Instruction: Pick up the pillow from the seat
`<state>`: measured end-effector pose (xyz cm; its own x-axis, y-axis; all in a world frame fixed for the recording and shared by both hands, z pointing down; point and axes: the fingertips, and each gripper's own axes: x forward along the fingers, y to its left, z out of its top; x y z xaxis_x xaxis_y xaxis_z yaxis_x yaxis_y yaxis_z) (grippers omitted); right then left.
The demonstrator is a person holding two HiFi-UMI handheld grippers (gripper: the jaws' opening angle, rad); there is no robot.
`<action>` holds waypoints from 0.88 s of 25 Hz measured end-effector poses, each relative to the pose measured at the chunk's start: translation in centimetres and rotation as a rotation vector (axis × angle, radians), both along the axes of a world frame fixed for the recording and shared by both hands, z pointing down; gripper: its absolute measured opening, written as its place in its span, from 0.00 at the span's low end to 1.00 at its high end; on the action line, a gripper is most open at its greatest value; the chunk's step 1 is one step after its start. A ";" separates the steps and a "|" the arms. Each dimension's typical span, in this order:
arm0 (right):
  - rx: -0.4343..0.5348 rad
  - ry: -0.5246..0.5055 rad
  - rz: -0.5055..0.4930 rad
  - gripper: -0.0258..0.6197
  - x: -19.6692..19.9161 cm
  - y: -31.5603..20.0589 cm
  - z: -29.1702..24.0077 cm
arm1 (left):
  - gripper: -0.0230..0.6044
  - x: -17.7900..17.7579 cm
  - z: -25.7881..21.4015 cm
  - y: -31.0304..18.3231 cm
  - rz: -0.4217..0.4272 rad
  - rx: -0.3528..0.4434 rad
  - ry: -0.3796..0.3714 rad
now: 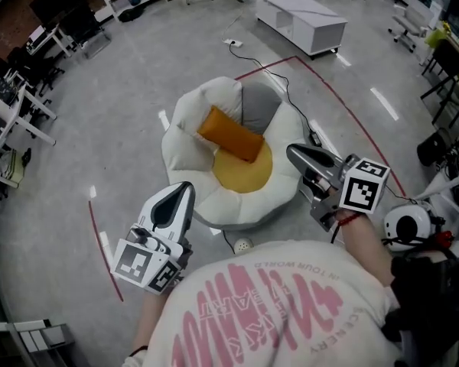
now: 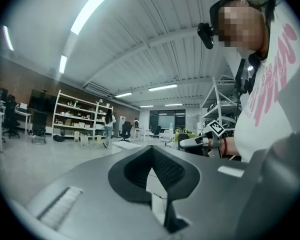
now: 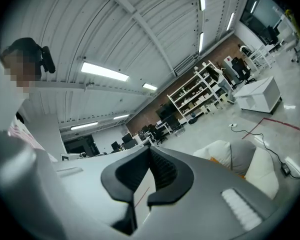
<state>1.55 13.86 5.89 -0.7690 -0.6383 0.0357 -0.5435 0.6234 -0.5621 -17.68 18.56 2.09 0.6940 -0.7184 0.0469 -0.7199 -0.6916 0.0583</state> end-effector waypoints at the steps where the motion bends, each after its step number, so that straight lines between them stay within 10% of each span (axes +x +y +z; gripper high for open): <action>1: 0.006 0.005 0.003 0.05 -0.9 -0.5 0.1 | 0.06 -0.8 0.4 -0.8 0.006 -0.002 -0.002; 22: -0.057 0.044 0.098 0.05 -6.4 -8.1 1.6 | 0.06 -6.7 4.0 -9.0 0.104 -0.079 -0.006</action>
